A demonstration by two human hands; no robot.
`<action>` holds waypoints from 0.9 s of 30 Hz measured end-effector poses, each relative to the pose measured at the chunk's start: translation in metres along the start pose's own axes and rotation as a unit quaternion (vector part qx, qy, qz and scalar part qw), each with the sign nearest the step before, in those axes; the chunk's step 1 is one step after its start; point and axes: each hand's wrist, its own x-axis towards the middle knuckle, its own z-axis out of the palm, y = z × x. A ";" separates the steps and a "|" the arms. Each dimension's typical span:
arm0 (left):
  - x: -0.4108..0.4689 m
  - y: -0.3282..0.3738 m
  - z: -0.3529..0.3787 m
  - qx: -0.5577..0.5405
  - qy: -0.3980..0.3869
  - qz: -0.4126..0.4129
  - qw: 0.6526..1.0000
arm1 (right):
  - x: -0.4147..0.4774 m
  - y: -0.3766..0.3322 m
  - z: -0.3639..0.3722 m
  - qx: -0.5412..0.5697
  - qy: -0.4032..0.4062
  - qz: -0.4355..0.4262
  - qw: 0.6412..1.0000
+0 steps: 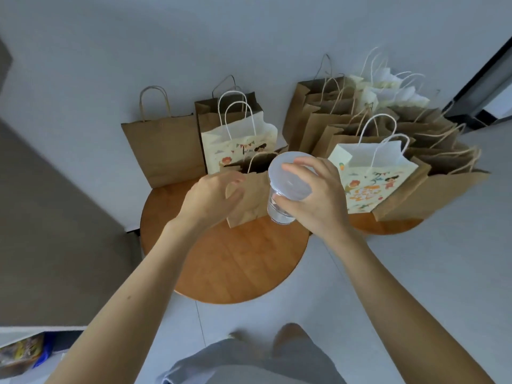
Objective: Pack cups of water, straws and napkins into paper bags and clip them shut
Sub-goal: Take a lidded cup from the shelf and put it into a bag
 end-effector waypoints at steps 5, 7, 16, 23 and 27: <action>0.058 -0.010 0.018 0.019 0.008 -0.056 0.998 | 0.062 0.036 0.021 0.035 -0.020 -0.048 0.998; 0.080 -0.020 0.030 0.031 0.022 -0.076 0.996 | 0.085 0.052 0.029 0.061 -0.027 -0.075 0.995; 0.145 -0.037 0.071 0.108 -0.033 -0.229 0.967 | 0.168 0.109 0.057 0.142 -0.094 -0.162 0.972; 0.153 -0.050 0.086 0.125 -0.077 -0.288 0.946 | 0.180 0.133 0.070 0.186 -0.108 -0.177 0.961; 0.153 -0.050 0.083 0.138 -0.113 -0.279 0.944 | 0.176 0.139 0.066 0.188 -0.097 -0.157 0.965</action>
